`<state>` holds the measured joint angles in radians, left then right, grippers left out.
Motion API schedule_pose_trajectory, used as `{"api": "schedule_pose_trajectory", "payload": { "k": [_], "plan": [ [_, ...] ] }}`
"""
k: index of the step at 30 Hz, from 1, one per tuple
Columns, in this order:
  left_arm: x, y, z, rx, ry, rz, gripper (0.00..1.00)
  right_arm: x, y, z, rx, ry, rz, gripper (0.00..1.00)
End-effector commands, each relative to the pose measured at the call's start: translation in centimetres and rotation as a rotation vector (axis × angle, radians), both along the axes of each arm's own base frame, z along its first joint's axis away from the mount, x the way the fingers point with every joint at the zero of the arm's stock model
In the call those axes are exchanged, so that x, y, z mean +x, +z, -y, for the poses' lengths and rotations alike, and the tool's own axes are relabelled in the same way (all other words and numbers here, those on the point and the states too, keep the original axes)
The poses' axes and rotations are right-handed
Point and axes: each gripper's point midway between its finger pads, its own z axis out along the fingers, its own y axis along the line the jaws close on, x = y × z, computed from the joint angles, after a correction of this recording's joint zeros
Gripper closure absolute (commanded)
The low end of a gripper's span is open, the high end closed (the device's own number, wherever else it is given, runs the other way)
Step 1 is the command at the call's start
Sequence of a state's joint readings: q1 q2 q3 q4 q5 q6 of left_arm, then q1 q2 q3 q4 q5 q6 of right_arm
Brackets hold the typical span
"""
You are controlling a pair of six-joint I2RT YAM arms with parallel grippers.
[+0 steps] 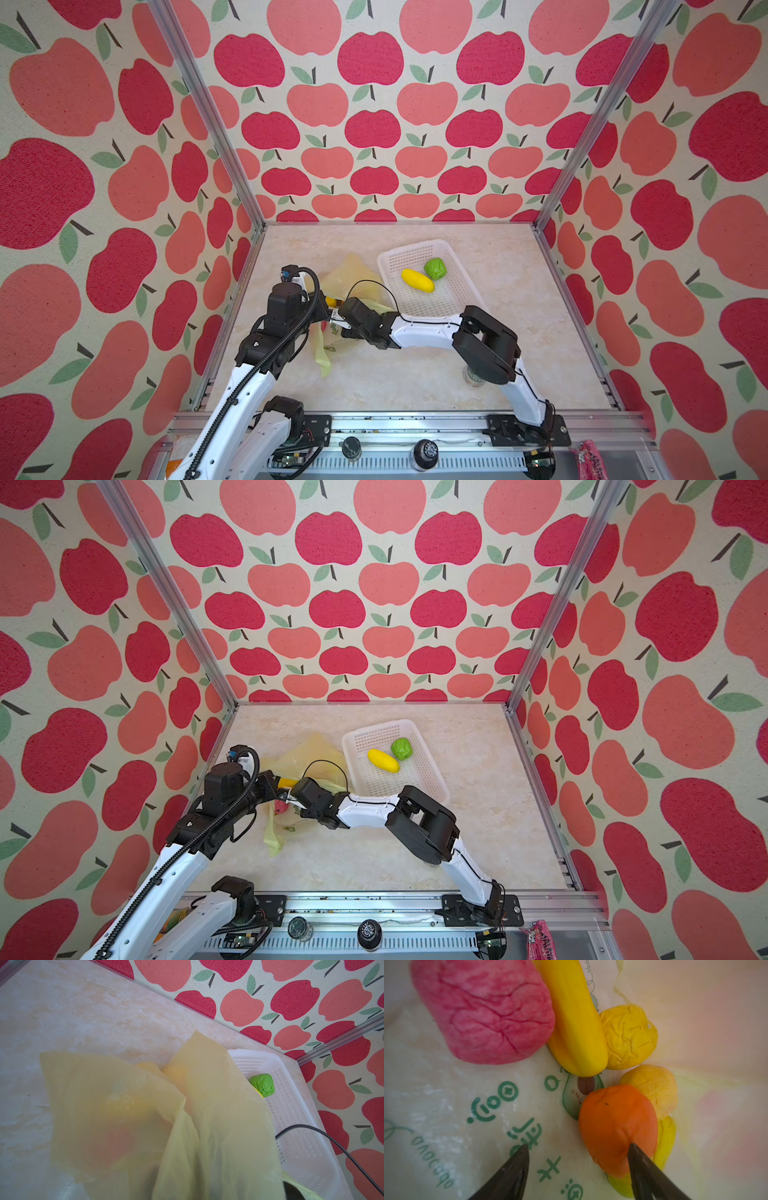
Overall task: Untie the knot of the plastic bag and take out the fruit
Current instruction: 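Lower the right gripper into the bag and grasp the orange fruit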
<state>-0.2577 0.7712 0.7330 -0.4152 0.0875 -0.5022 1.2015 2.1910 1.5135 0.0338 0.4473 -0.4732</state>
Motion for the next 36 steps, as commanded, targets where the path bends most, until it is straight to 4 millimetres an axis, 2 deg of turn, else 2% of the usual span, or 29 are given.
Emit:
{"api": "schedule_pose_trajectory", "payload": {
  "k": [1, 6, 10, 14, 18, 24, 28, 31, 36],
  "plan": [
    [0.1, 2.0, 0.2, -0.006, -0.023, 0.058, 1.00, 2.2, -0.1, 0.5, -0.007, -0.073, 0.016, 0.19],
    [0.1, 2.3, 0.7, -0.016, -0.044, 0.069, 1.00, 3.6, -0.6, 0.7, 0.000, -0.111, 0.015, 0.14],
    [0.0, 2.8, 1.1, -0.033, -0.072, 0.089, 1.00, 4.6, -1.2, 0.6, -0.004, -0.136, 0.010, 0.14],
    [-0.4, 3.7, 2.7, -0.079, -0.155, 0.134, 1.00, 5.0, -1.3, 0.1, 0.048, -0.147, -0.011, 0.12],
    [-0.7, 4.5, 4.1, -0.111, -0.231, 0.162, 1.00, 5.5, -0.6, -0.5, 0.104, -0.173, 0.006, 0.09],
    [-0.9, 4.8, 5.1, -0.129, -0.280, 0.168, 1.00, 5.5, -0.3, -0.8, 0.205, -0.170, -0.037, 0.04],
    [-1.0, 5.0, 4.6, -0.116, -0.254, 0.179, 1.00, 6.9, -1.2, -0.1, 0.184, -0.220, -0.048, 0.06],
    [-1.0, 4.7, 3.1, -0.078, -0.178, 0.173, 1.00, 7.7, -2.1, 0.9, 0.154, -0.231, -0.070, 0.13],
    [-0.9, 3.6, -0.1, 0.003, -0.010, 0.132, 1.00, 8.3, -2.4, 2.4, 0.156, -0.245, -0.120, 0.33]
  ]
}}
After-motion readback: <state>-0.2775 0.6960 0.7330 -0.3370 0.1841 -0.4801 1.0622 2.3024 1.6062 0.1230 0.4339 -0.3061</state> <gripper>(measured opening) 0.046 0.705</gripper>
